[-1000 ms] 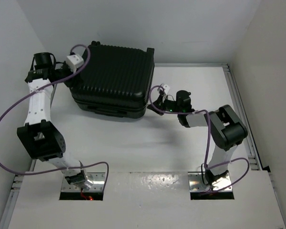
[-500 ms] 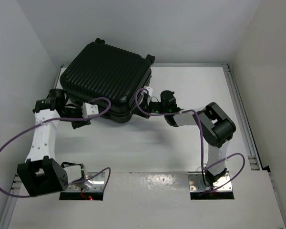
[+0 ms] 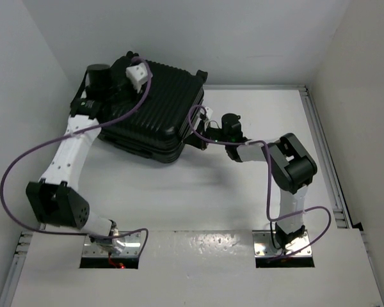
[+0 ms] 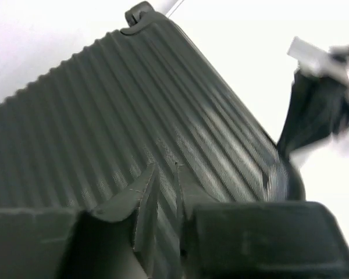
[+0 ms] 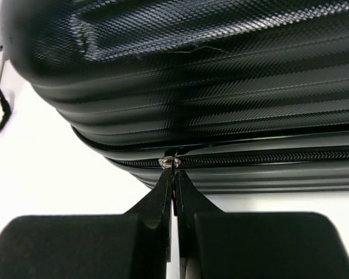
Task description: Pack the luggage
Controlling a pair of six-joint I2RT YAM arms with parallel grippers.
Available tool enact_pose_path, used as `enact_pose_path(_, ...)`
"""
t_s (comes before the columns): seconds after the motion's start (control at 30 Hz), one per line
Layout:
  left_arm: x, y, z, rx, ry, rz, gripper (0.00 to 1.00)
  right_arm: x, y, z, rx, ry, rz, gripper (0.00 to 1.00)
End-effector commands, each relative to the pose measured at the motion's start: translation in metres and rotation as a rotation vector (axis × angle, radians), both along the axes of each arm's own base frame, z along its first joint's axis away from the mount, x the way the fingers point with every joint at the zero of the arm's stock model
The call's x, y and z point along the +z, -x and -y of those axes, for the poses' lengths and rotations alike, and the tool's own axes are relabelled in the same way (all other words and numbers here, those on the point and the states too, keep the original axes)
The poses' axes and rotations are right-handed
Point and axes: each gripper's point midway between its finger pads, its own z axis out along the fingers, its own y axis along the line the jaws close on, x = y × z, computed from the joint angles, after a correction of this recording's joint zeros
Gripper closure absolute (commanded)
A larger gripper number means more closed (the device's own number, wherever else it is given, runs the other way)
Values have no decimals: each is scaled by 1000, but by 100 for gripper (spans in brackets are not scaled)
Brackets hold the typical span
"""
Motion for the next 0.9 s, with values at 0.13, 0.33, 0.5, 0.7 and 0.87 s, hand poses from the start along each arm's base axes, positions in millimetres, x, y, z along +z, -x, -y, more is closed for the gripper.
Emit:
enact_pose_path(0.13,-54,-56,19,306,91,-249,83,41,-45,-4,-108,-81,130,100)
enact_pose_path(0.33,-125,-51,-1,390,-69,-420,94,37,-67,18,-189,-67,121,100)
enact_pose_path(0.5,-160,-44,-23,457,-161,-480,98,36,-84,36,-253,-56,113,100)
enact_pose_path(0.7,-205,-36,-52,514,-255,-582,100,25,-144,80,-441,-26,115,100)
enact_pose_path(0.87,-230,-28,-63,513,-321,-635,100,27,-196,97,-524,-32,168,100)
